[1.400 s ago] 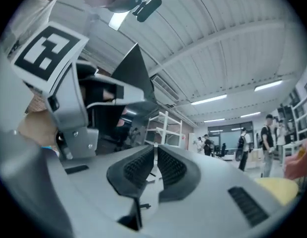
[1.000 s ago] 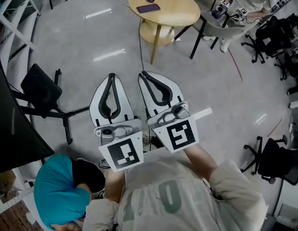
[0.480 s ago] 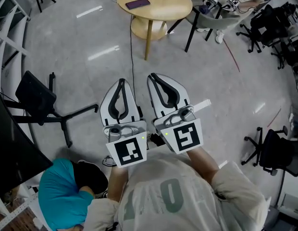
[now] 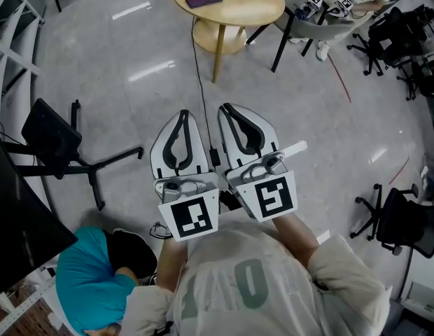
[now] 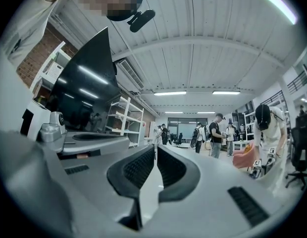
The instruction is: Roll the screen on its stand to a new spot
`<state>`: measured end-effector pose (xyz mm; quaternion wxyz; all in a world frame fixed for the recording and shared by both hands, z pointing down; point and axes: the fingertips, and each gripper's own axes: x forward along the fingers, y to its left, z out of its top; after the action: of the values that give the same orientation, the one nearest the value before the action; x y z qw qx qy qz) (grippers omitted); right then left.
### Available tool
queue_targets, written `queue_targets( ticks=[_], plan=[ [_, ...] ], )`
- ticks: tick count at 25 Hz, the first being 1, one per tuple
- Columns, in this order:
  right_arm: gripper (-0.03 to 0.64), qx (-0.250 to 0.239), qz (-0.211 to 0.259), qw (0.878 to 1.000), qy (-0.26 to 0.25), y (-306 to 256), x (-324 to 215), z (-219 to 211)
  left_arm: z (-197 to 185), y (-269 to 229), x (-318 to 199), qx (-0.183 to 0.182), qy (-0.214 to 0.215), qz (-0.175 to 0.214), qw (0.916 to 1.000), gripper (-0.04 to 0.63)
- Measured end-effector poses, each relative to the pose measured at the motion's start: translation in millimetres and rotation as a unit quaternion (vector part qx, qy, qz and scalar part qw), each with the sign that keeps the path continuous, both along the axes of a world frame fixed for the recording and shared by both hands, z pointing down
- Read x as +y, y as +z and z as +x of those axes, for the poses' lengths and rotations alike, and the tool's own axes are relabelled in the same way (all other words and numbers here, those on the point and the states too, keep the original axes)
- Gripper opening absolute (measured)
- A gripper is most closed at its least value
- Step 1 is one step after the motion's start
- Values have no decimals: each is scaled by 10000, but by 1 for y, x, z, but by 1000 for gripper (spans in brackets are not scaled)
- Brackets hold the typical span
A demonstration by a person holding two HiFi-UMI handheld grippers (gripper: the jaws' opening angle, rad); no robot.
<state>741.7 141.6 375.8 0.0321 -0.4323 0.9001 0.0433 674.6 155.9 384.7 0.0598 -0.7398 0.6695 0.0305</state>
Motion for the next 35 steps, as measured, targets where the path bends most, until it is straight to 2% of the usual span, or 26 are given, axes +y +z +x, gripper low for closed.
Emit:
queue_targets(
  ticks=[5, 20, 35],
  plan=[
    [32, -4, -48, 10000, 48, 3, -4, 0, 4, 2, -3, -123, 116, -45, 9998, 15],
    [32, -41, -114, 9999, 22, 7, -10, -1, 2, 3, -10, -48, 80, -58, 9999, 15],
    [31, 42, -67, 9999, 71, 8, -11, 4, 13, 3, -11, -183, 162, -94, 9997, 15]
  ],
)
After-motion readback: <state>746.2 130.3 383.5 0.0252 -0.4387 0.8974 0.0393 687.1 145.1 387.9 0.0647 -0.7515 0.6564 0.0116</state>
